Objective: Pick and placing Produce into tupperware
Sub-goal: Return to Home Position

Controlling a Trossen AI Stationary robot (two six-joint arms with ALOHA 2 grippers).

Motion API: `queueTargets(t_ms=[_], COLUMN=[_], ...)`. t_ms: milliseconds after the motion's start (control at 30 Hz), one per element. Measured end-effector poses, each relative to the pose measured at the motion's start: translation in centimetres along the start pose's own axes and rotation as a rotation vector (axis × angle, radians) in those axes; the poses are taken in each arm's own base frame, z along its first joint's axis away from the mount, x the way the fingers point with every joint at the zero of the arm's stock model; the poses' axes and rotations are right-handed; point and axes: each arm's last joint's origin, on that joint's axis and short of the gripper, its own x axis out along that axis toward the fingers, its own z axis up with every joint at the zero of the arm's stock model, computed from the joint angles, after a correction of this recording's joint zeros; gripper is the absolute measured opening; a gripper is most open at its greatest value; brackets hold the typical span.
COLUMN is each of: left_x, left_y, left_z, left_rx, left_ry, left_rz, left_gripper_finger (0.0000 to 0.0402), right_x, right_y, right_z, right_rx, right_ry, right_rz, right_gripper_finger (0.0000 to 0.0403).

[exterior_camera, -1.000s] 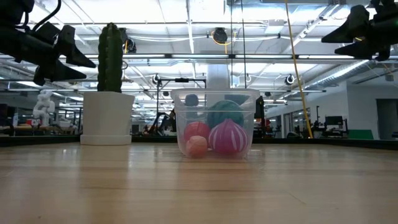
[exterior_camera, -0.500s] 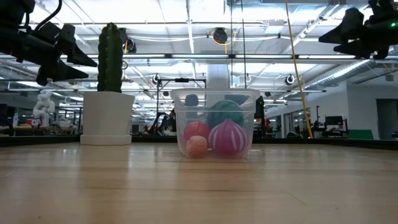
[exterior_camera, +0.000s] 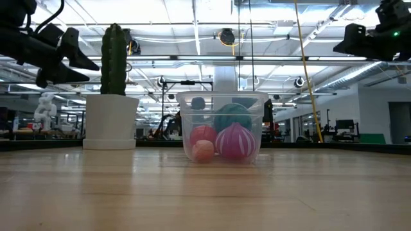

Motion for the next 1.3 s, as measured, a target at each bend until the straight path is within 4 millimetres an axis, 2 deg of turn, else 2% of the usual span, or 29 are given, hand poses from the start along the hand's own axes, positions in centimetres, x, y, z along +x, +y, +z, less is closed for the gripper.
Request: queueTargets(t_ms=[200,400,500,600,733,867,967,1100,1300], left_x=[0.2,0.3,0.3,0.3,0.4,0.3,0.2,0.1,-0.1], left_y=[0.6,1.1,1.3,1.3,0.7,0.4,0.1,0.0,-0.1], left_z=[-0.1,-0.1,-0.1,-0.2,0.4,0.3,0.1,0.0,-0.4], left_rx=[-0.001,-0.016,-0.018,-0.05,-0.027,-0.027,-0.023,-0.025,-0.016], left_ry=[0.002,-0.001,0.004,0.028,-0.007,0.024,0.057,0.046,0.048], left_rz=[0.084,0.137,0.149,0.123,0.007,-0.083,-0.121,-0.091,-0.031], left_gripper_finger=[0.0253,0.0253,0.0253,0.0253,0.0253,0.0253,0.0253,0.0253,0.0253], right_x=[0.5,1.4,1.8,2.2,2.6,2.8,3.0,3.2,3.6], right_y=[0.1,0.1,0.2,0.5,0.7,1.2,1.9,2.6,3.1], right_z=[-0.8,-1.4,-2.4,-3.3,-3.5,-4.1,-3.4,-4.8,-5.4], right_rx=[-0.085,-0.054,-0.048,-0.002,0.033,0.0,-0.002,-0.047,0.005], right_ry=[0.022,-0.032,-0.005,0.013,-0.003,0.053,0.071,0.174,0.151], right_rz=[-0.082,-0.096,-0.109,-0.015,0.112,0.217,0.338,0.355,0.36], right_gripper_finger=[0.0354,0.0354,0.0354,0.0354,0.0354,0.0354,0.0354,0.0354,0.0354])
